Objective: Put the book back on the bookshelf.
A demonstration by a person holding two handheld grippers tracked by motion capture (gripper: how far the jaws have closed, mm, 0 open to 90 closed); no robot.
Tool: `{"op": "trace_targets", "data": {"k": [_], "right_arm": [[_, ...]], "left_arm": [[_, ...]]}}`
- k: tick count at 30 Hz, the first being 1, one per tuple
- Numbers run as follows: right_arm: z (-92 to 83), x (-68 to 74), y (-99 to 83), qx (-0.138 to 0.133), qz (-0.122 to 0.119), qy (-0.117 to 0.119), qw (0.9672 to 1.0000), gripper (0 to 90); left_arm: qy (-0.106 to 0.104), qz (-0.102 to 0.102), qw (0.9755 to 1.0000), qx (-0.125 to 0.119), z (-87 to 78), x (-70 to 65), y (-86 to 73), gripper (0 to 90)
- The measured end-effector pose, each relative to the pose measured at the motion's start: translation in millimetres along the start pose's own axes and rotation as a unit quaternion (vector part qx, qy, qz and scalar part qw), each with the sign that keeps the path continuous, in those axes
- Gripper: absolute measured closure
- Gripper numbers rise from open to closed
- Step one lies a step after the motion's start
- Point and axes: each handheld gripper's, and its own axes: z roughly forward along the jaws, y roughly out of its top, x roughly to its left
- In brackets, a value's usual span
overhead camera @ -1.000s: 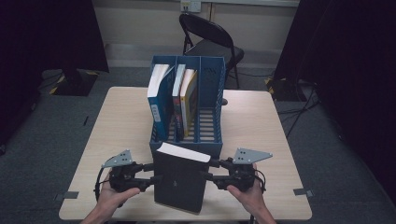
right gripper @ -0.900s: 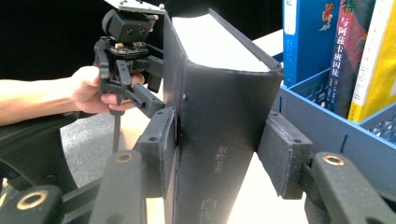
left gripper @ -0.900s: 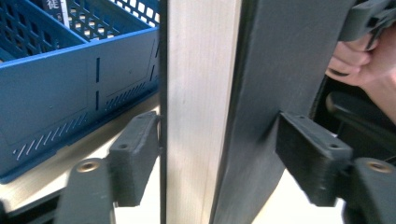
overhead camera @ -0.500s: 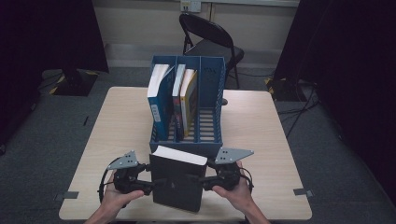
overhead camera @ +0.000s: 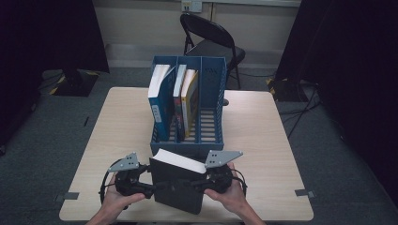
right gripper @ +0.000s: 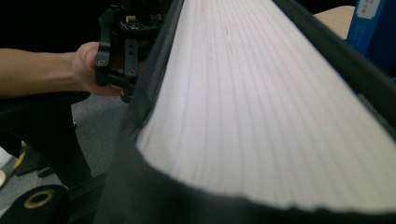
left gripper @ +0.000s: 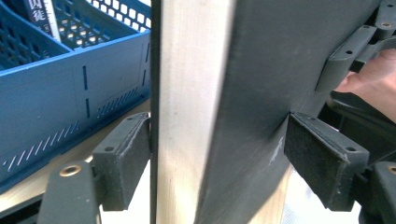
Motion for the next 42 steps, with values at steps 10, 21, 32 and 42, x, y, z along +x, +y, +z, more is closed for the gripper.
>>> {"op": "trace_targets", "data": {"k": [10,21,32,42], "right_arm": [[-20.4,-10.6,-5.7,-0.005,0.01,-0.043,0.999,51.9],[-54.8,-19.2,-19.9,-0.014,0.026,-0.09,0.9955,52.0],[-75.5,-31.8,-30.1,-0.032,0.061,-0.122,0.9902,51.7],[-93.9,-35.2,-34.9,-0.026,0.059,-0.158,0.9854,52.1]], "left_arm": [[0.059,-0.021,0.9977,0.027,-2.2,11.1,-2.4,15.5],[0.161,-0.055,0.9848,0.038,-11.9,28.3,-14.0,15.6],[0.185,-0.067,0.9797,0.039,-14.2,42.7,-18.6,15.5],[0.195,-0.085,0.9765,0.034,-19.1,50.7,-21.1,15.5]]}}
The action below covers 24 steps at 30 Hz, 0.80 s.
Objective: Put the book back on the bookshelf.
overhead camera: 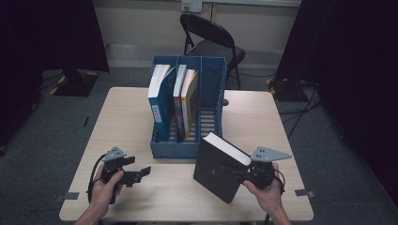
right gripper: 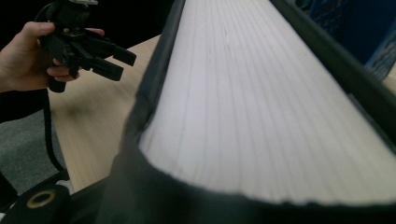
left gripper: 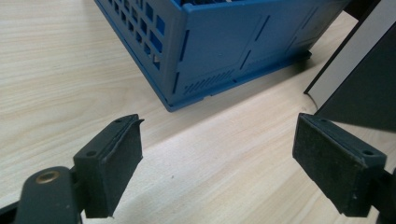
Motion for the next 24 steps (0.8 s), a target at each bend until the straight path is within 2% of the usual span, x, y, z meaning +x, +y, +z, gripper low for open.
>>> {"op": "trace_targets", "data": {"k": [9,14,24], "right_arm": [[-15.0,-9.9,-5.0,-0.003,0.007,-0.028,0.9996,52.1],[-20.1,-15.8,-5.9,-0.003,0.01,-0.04,0.9991,52.1],[-26.8,-28.1,-6.4,-0.007,0.019,-0.066,0.9976,52.2]], "left_arm": [[0.012,-0.005,0.9999,0.003,0.8,5.1,-0.1,15.7],[0.008,-0.007,0.9999,-0.004,0.2,6.5,0.0,15.6],[0.011,-0.008,0.9999,-0.002,0.9,7.7,-0.2,15.6]]}}
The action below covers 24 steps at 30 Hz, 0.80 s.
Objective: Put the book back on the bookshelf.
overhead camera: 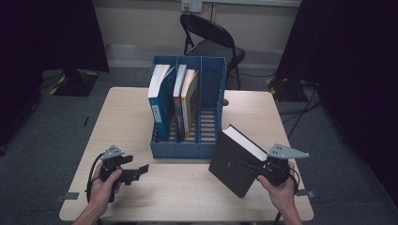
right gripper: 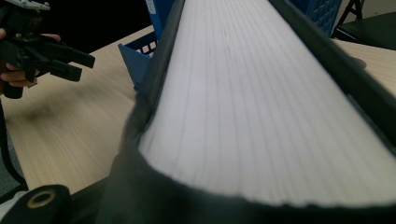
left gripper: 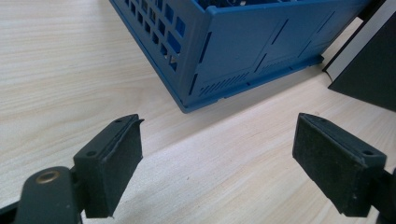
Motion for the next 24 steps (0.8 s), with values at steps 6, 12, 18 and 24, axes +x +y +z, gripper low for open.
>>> {"op": "trace_targets", "data": {"k": [6,12,18,24], "right_arm": [[-3.4,-7.8,0.4,-0.001,0.008,-0.014,0.9999,52.2],[-4.5,-15.6,0.8,-0.004,0.015,-0.03,0.9994,52.2],[-6.8,-22.9,-0.6,-0.009,0.023,-0.042,0.9988,52.2],[-9.5,-26.7,-2.1,-0.013,0.027,-0.054,0.9981,52.2]], "left_arm": [[-0.008,-0.017,0.9998,-0.003,-0.6,1.2,0.5,15.6],[-0.001,-0.014,0.9999,-0.002,-0.6,1.6,0.4,15.7],[0.012,-0.015,0.9998,-0.002,-1.5,2.5,0.1,15.9],[0.013,-0.015,0.9998,0.004,-0.3,2.7,-0.3,16.7]]}}
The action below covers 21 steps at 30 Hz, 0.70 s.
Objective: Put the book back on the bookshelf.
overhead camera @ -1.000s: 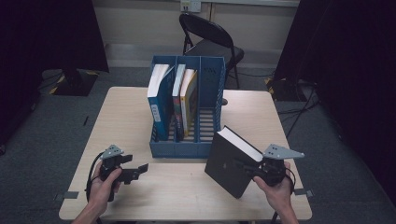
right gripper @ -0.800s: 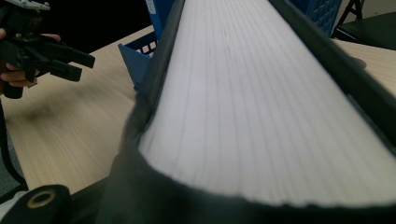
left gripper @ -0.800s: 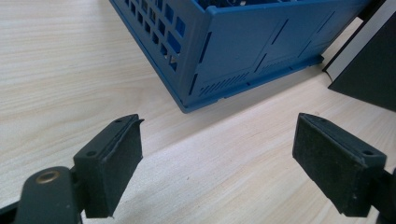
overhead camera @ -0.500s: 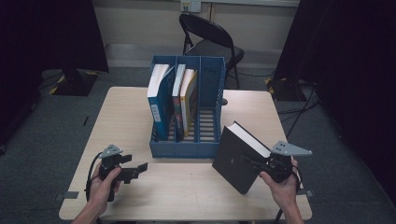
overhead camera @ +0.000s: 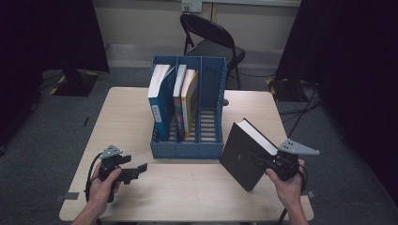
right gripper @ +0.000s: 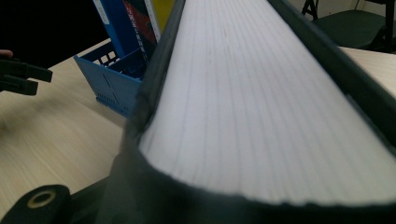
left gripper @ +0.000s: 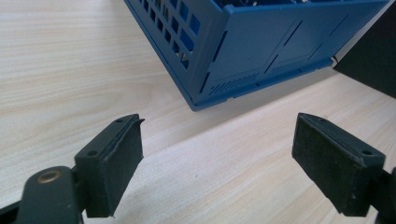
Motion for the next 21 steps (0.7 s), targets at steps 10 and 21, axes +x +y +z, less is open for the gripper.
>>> {"op": "trace_targets", "data": {"k": [10,21], "right_arm": [[2.6,-4.8,2.4,-0.005,0.003,-0.008,1.0,52.2],[2.5,-9.8,2.3,-0.006,0.011,-0.018,0.9998,52.3]], "left_arm": [[0.001,0.001,1.0,0.004,0.9,0.4,-0.1,17.4],[0.002,0.002,1.0,0.005,0.0,1.5,-0.4,17.9]]}}
